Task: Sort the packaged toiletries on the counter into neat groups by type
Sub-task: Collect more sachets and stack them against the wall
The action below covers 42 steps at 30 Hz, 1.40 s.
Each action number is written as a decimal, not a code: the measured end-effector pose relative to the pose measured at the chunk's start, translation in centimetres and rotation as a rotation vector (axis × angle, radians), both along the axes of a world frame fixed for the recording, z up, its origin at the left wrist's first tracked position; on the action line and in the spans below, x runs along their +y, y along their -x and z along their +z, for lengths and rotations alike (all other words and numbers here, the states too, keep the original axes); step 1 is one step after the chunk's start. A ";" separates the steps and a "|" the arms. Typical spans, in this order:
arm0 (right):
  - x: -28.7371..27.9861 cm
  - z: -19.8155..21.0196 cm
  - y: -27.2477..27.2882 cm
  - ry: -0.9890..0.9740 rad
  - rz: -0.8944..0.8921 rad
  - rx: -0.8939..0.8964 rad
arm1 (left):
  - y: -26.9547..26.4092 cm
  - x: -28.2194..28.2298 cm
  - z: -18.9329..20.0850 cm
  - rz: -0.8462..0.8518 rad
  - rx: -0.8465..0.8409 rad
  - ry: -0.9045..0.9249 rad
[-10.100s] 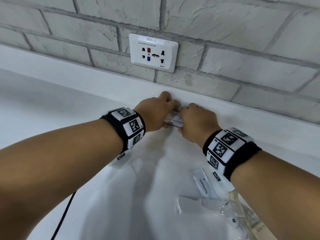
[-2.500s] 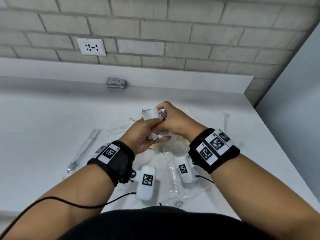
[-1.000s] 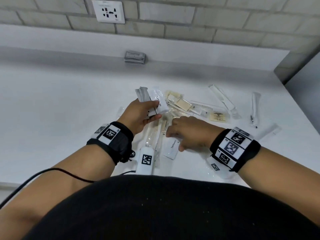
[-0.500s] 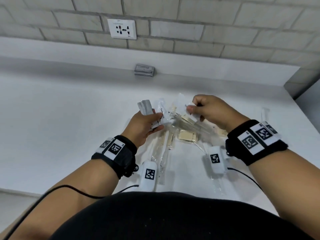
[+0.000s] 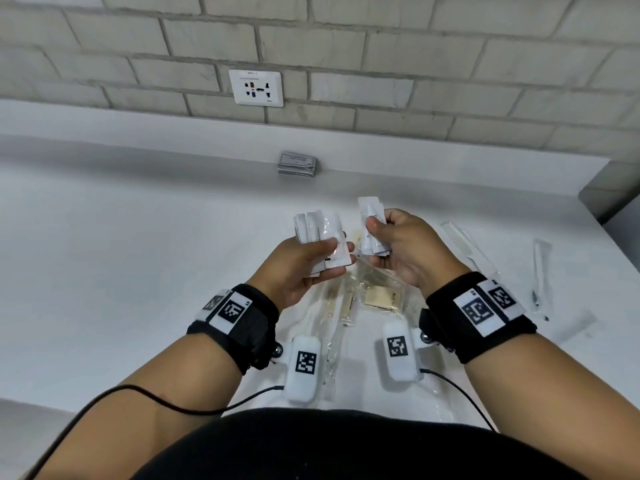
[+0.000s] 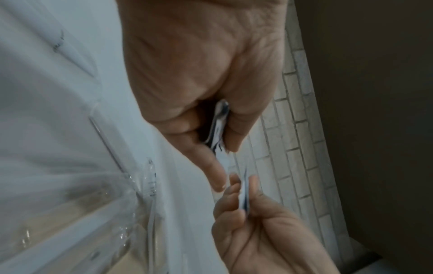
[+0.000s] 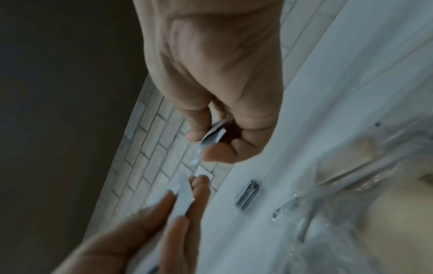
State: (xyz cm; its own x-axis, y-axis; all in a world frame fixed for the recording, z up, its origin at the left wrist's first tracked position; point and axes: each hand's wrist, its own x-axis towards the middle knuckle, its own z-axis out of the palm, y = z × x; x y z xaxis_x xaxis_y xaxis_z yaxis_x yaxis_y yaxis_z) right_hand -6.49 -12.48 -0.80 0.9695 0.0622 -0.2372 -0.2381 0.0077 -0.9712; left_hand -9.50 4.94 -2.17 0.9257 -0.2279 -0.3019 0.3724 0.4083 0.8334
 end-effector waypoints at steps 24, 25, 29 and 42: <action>2.1 -0.3 2.8 -0.185 0.015 0.009 | 1.0 -0.6 0.5 0.016 0.051 -0.161; 1.7 -0.3 2.6 -0.161 -0.007 0.017 | 1.0 -0.3 0.5 0.017 0.055 -0.146; 0.1 -0.8 1.9 -0.016 0.003 0.001 | 1.0 1.0 0.7 -0.046 0.044 -0.064; -0.1 7.2 0.9 1.093 0.728 -0.526 | -0.1 2.3 2.9 -0.236 -0.276 -0.760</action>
State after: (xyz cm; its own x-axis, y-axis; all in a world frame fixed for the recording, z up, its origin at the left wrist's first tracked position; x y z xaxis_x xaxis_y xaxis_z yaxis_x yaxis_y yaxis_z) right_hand -7.41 -12.63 6.35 0.7896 0.6024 -0.1166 0.5238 -0.7608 -0.3832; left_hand -9.41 7.22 0.70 0.9424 -0.2512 -0.2210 0.1198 -0.3634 0.9239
